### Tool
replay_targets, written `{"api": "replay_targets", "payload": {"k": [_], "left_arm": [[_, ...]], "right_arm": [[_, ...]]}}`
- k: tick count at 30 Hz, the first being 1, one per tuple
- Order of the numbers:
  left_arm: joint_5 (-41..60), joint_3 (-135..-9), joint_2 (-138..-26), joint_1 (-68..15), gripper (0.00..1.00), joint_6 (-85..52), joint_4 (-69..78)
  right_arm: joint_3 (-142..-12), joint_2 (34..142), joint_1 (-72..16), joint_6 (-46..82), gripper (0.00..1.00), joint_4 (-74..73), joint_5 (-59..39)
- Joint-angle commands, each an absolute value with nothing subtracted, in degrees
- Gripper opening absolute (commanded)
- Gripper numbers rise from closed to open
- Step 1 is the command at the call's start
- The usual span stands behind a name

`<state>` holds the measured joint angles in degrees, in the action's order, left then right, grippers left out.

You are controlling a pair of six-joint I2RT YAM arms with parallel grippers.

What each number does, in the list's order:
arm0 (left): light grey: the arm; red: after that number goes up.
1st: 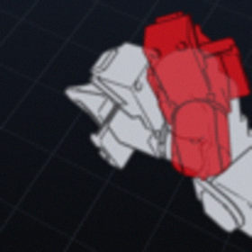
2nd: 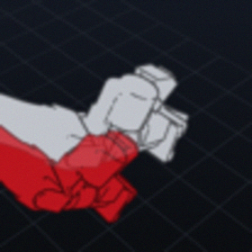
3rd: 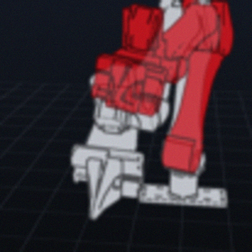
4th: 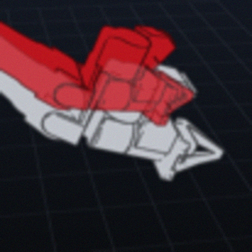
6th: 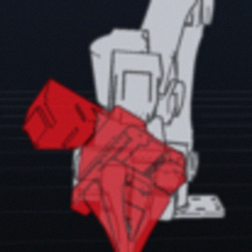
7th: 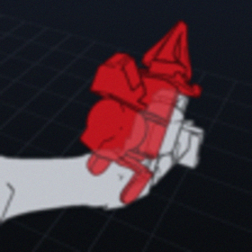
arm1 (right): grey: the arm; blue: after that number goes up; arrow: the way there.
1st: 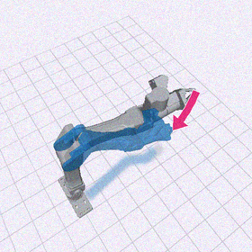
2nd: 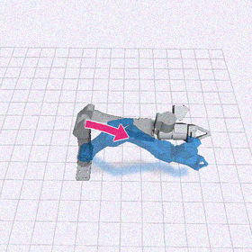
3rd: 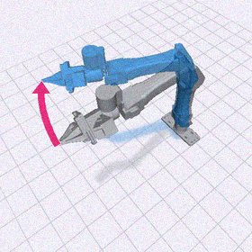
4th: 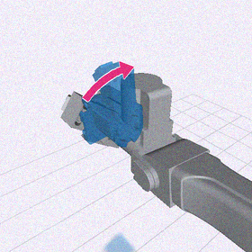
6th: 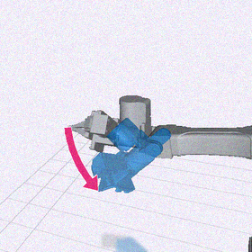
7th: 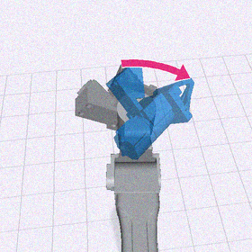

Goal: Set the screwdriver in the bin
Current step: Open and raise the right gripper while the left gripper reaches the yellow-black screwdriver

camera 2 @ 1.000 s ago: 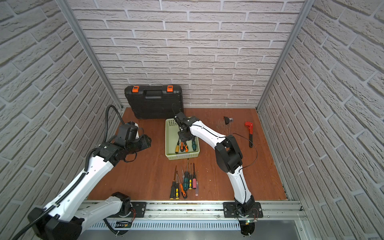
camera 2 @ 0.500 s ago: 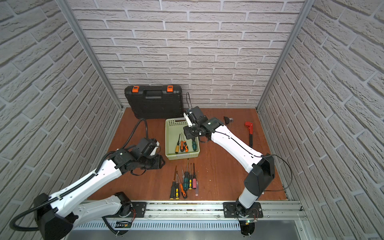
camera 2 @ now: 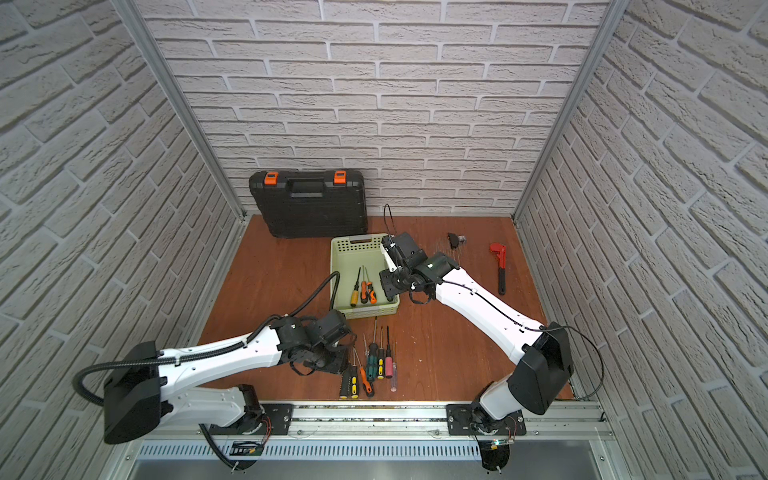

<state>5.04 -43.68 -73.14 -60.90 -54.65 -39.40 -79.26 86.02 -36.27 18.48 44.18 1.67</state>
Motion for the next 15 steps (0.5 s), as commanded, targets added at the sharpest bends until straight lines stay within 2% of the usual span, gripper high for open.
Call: {"api": "replay_targets", "payload": {"k": [1,15], "left_arm": [[6.15,-41.89,-74.25,-63.72,0.46,-59.69,-34.99],[3.35,-41.60,-78.68,-65.61,0.46,-63.05,-36.10]], "right_arm": [[-78.71,84.46,-36.56,19.38,0.41,41.97,2.11],[-76.01,81.87,-36.57,18.87,0.41,41.40,3.07]]}}
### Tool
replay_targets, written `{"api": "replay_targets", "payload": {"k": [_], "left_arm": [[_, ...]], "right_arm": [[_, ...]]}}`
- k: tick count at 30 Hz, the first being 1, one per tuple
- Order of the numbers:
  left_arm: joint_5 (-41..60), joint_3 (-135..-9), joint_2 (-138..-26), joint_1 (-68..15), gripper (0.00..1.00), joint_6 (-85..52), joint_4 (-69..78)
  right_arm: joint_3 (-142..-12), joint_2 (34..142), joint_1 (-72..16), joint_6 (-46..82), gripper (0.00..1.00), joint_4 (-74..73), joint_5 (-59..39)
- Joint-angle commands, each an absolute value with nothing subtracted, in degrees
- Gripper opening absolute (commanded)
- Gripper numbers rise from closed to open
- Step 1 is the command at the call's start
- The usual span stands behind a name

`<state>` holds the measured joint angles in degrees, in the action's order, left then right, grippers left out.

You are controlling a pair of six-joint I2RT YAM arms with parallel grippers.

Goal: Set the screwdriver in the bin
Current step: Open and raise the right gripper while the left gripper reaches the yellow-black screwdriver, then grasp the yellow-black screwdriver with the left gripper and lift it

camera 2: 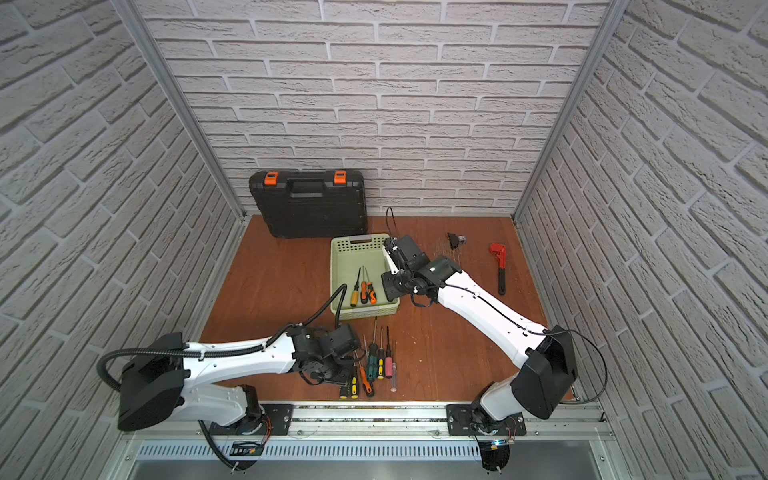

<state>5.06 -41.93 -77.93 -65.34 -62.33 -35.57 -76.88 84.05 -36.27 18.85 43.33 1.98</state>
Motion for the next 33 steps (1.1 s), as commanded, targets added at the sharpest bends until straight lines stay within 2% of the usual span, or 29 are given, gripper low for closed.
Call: {"api": "replay_targets", "payload": {"k": [1,20,33], "left_arm": [[3.37,-41.70,-79.13,-65.50,0.46,-62.70,-36.12],[3.54,-40.82,-84.81,-65.38,0.35,-62.78,-34.51],[3.70,-40.48,-82.34,-64.62,0.05,-64.50,-35.71]], "right_arm": [[-75.83,81.83,-36.56,18.98,0.41,41.22,2.99],[-74.31,79.27,-36.59,20.44,0.41,41.40,2.75],[-74.11,81.41,-36.62,20.11,0.41,40.34,2.06]]}}
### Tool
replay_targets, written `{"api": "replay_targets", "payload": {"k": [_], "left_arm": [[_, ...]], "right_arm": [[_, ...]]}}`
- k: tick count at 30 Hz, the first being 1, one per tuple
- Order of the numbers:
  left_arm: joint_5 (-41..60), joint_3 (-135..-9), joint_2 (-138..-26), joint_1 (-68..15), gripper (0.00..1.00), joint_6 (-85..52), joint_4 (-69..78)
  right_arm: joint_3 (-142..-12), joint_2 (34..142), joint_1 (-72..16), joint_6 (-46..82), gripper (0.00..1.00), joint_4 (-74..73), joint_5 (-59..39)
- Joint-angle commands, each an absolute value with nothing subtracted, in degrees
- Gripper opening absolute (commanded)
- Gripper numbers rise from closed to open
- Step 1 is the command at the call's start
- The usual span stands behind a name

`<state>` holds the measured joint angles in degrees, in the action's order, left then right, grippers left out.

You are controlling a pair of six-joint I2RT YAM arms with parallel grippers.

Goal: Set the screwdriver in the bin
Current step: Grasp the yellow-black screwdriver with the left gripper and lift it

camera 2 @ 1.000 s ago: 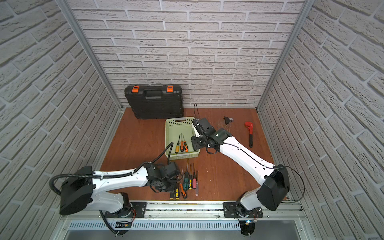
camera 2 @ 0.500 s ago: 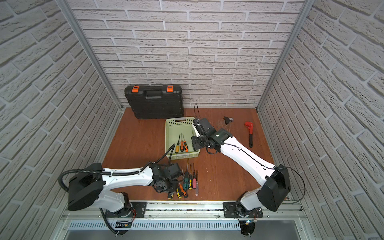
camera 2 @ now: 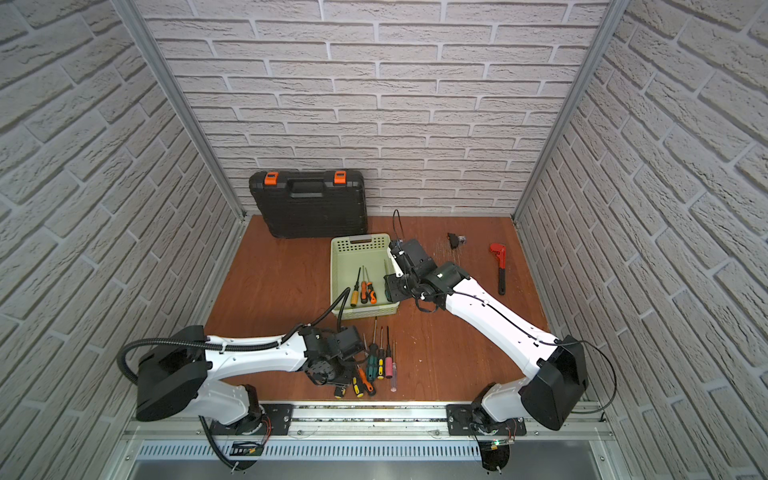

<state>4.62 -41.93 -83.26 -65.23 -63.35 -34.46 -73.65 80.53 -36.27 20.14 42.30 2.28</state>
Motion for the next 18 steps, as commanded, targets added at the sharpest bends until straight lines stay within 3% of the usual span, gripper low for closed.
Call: {"api": "replay_targets", "payload": {"k": [1,6,18], "left_arm": [[3.62,-40.34,-81.08,-64.29,0.05,-64.68,-36.01],[3.59,-39.50,-74.38,-61.39,0.00,-65.24,-38.09],[3.23,-40.04,-65.35,-52.66,0.00,-59.51,-45.79]], "right_arm": [[-74.12,81.55,-36.59,20.12,0.41,40.32,1.93],[-74.16,82.98,-36.60,19.86,0.41,40.13,1.85],[-76.90,86.66,-36.47,19.44,0.40,38.97,0.58]]}}
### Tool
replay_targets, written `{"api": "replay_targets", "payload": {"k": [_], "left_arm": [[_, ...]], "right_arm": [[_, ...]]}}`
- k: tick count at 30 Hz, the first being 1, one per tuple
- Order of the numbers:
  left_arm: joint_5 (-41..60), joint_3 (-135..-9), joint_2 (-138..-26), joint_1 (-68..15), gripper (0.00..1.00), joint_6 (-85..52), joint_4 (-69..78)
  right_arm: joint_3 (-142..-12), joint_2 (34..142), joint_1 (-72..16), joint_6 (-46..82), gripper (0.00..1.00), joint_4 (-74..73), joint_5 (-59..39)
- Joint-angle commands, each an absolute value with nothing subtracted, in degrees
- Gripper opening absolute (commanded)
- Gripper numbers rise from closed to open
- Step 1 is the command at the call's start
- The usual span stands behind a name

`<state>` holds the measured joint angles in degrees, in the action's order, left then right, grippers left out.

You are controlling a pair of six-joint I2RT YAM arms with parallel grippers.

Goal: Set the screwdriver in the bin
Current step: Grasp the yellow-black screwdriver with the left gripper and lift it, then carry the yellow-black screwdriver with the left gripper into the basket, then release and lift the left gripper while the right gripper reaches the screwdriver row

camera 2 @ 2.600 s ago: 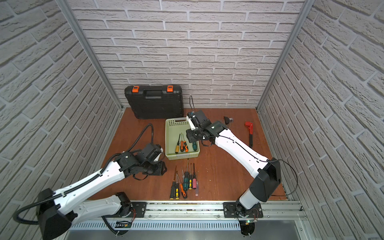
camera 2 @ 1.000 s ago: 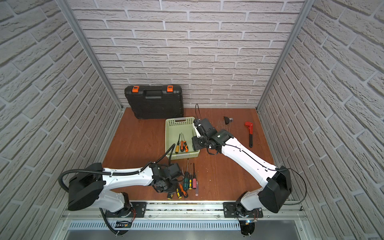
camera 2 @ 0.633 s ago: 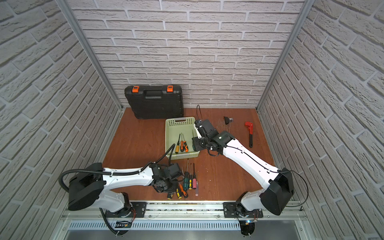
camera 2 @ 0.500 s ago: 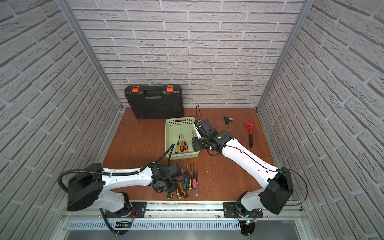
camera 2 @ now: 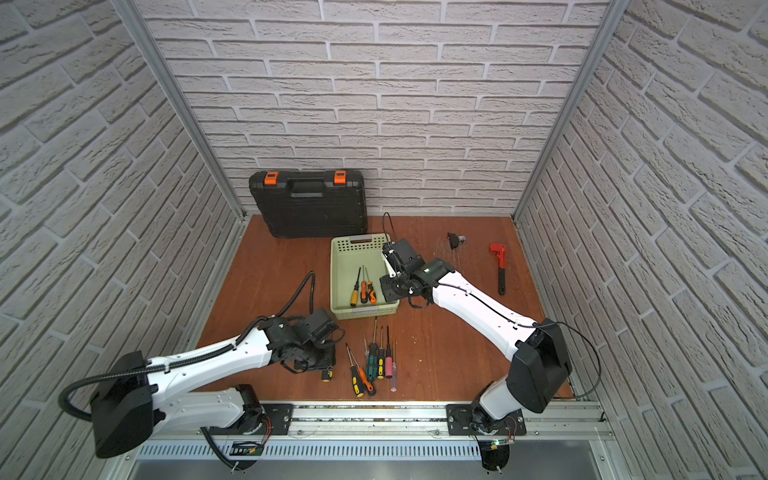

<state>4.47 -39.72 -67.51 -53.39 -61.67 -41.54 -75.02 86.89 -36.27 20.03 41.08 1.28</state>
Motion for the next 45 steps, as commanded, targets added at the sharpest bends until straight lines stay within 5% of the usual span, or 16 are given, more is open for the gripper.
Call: {"api": "replay_targets", "payload": {"k": [1,13,28,45], "left_arm": [[2.30,-40.60,-64.46,-52.25,0.00,-59.50,-47.53],[2.44,-50.57,-57.76,-40.31,0.01,-51.24,-58.98],[3.43,-87.82,-98.49,-33.85,0.00,-33.39,-52.63],[0.16,-93.41,-117.30,-31.82,0.00,-32.41,-50.61]], "right_arm": [[-77.01,86.66,-36.47,19.45,0.40,38.98,0.53],[-77.70,87.06,-36.42,19.13,0.40,38.78,0.42],[-75.44,84.58,-36.31,21.08,0.40,37.76,-1.36],[-72.51,83.26,-36.37,21.47,0.40,36.51,-4.83]]}}
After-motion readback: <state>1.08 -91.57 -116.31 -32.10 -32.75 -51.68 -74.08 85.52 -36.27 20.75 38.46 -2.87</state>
